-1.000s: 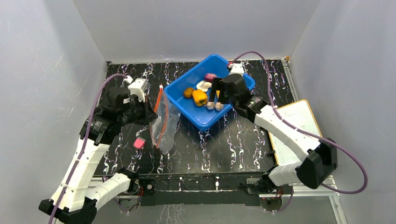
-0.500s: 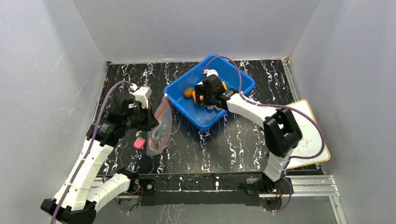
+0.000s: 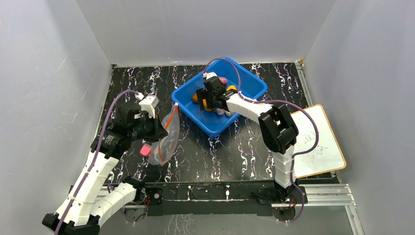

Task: Place the food in the zip-top bag and seal the zipper
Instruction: Pick up the fake vegetable from the bin, then place the fake vegetable in the zipper food storage bag.

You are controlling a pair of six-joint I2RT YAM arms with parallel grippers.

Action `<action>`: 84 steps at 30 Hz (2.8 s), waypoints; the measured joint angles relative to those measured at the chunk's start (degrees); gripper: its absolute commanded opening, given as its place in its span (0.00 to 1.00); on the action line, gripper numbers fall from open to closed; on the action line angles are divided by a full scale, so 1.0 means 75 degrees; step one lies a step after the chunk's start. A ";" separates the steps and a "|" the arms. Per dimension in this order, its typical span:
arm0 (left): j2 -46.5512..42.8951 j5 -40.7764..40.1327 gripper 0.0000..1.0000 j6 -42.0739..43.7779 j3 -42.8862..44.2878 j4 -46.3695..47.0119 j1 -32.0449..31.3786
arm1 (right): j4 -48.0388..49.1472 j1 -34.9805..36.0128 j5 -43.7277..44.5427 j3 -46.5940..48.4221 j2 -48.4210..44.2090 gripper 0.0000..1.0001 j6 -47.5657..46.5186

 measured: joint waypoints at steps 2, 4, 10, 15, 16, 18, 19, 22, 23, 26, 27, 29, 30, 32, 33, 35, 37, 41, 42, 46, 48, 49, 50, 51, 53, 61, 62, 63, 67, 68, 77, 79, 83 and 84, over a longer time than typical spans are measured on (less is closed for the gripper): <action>-0.0064 0.0032 0.00 -0.0026 -0.0093 0.0052 0.0000 | 0.0009 0.0000 0.0035 0.0090 0.0143 0.84 -0.0099; -0.0154 0.0093 0.00 -0.0041 -0.0262 0.0134 0.0000 | 0.0015 0.0000 0.0058 0.0131 0.0254 0.84 -0.0195; -0.0236 0.0280 0.00 -0.0099 -0.0568 0.0256 -0.0003 | -0.0006 0.0000 0.0184 0.0434 0.0641 0.85 -0.0440; -0.0239 0.0373 0.00 -0.0122 -0.0577 0.0347 0.0000 | -0.0017 0.0000 0.0312 0.0577 0.0731 0.86 -0.0685; -0.0239 0.0376 0.00 -0.0122 -0.0577 0.0344 -0.0003 | 0.0000 0.0000 0.0329 0.0650 0.0790 0.86 -0.0740; -0.0239 0.0388 0.00 -0.0128 -0.0577 0.0347 0.0000 | 0.0012 0.0000 0.0323 0.0775 0.0924 0.85 -0.0857; -0.0245 0.0399 0.00 -0.0137 -0.0577 0.0347 0.0000 | 0.0029 0.0000 0.0306 0.0810 0.0991 0.84 -0.0906; -0.0262 0.0417 0.00 -0.0178 -0.0583 0.0364 -0.0003 | 0.0044 0.0000 0.0192 0.0816 0.1139 0.81 -0.1093; -0.0274 0.0423 0.00 -0.0184 -0.0589 0.0367 -0.0003 | 0.0038 0.0000 0.0163 0.0816 0.1174 0.80 -0.1145; -0.0291 0.0425 0.00 -0.0201 -0.0589 0.0364 0.0000 | 0.0017 0.0000 0.0125 0.0816 0.1221 0.71 -0.1294; -0.0291 0.0425 0.00 -0.0204 -0.0589 0.0364 0.0000 | 0.0017 0.0000 0.0125 0.0816 0.1221 0.67 -0.1320; -0.0291 0.0425 0.00 -0.0207 -0.0589 0.0364 -0.0003 | 0.0020 0.0000 0.0128 0.0816 0.1221 0.59 -0.1367; -0.0291 0.0423 0.00 -0.0204 -0.0589 0.0364 0.0000 | 0.0020 0.0000 0.0128 0.0816 0.1218 0.56 -0.1396; -0.0291 0.0423 0.00 -0.0207 -0.0589 0.0364 0.0000 | 0.0029 0.0000 0.0125 0.0778 0.1186 0.50 -0.1428; -0.0294 0.0417 0.00 -0.0210 -0.0589 0.0364 -0.0003 | 0.0026 0.0000 0.0122 0.0734 0.1151 0.48 -0.1431; -0.0294 0.0408 0.00 -0.0236 -0.0589 0.0373 -0.0003 | 0.0012 0.0000 0.0119 0.0577 0.1005 0.46 -0.1428; -0.0294 0.0393 0.00 -0.0271 -0.0589 0.0399 0.0000 | -0.0038 0.0000 0.0102 0.0408 0.0796 0.44 -0.1416; -0.0239 0.0350 0.00 -0.0353 -0.0551 0.0391 0.0000 | -0.0458 0.0000 0.0009 0.0353 0.0221 0.43 -0.1244; -0.0210 0.0338 0.00 -0.0358 -0.0525 0.0393 0.0000 | -0.0562 0.0000 -0.0032 0.0347 0.0015 0.42 -0.1166; -0.0061 0.0291 0.00 -0.0399 -0.0458 0.0434 -0.0003 | -0.0892 0.0000 -0.0306 0.0198 -0.1000 0.40 -0.0755; -0.0023 0.0283 0.00 -0.0466 -0.0458 0.0542 -0.0003 | -0.1011 0.0000 -0.0574 0.0035 -0.1649 0.38 -0.0455; -0.0012 0.0283 0.00 -0.0498 -0.0458 0.0615 0.0000 | -0.1064 0.0000 -0.0743 -0.0052 -0.1964 0.37 -0.0309; -0.0003 0.0280 0.00 -0.0530 -0.0458 0.0685 -0.0003 | -0.1113 0.0003 -0.0889 -0.0117 -0.2221 0.37 -0.0178; 0.0003 0.0283 0.00 -0.0557 -0.0458 0.0749 -0.0003 | -0.1169 0.0003 -0.1072 -0.0192 -0.2509 0.36 -0.0009; 0.0020 0.0280 0.00 -0.0609 -0.0458 0.0874 -0.0003 | -0.1262 0.0009 -0.1507 -0.0329 -0.3025 0.35 0.0373; 0.0335 0.0361 0.00 -0.0679 -0.0460 0.1311 0.0000 | -0.1183 0.0816 -0.2838 -0.0874 -0.4409 0.31 0.2005; 0.0370 0.0376 0.00 -0.0697 -0.0460 0.1376 -0.0003 | -0.1093 0.1029 -0.2935 -0.0973 -0.4538 0.31 0.2267; 0.0396 0.0393 0.00 -0.0711 -0.0463 0.1434 -0.0003 | -0.0970 0.1262 -0.3051 -0.1081 -0.4645 0.31 0.2594; 0.0408 0.0484 0.00 -0.0793 -0.0475 0.1632 -0.0003 | -0.0504 0.1848 -0.3372 -0.1370 -0.4739 0.31 0.3555; 0.0408 0.0513 0.00 -0.0816 -0.0475 0.1667 -0.0003 | -0.0393 0.1938 -0.3398 -0.1469 -0.4736 0.31 0.3759; 0.0114 0.0647 0.00 -0.1017 -0.0516 0.1874 0.0012 | -0.0498 0.2189 -0.3270 -0.1996 -0.4328 0.31 0.4733; -0.0006 0.0662 0.00 -0.1064 -0.0516 0.1953 0.0012 | -0.0679 0.2183 -0.3069 -0.2057 -0.4293 0.31 0.4750; -0.0093 0.0825 0.00 -0.1160 -0.0516 0.2130 0.0012 | -0.1046 0.2183 -0.2809 -0.2098 -0.4246 0.32 0.4759; -0.0093 0.0863 0.00 -0.1183 -0.0516 0.2165 0.0012 | -0.1105 0.2183 -0.2780 -0.2098 -0.4220 0.32 0.4756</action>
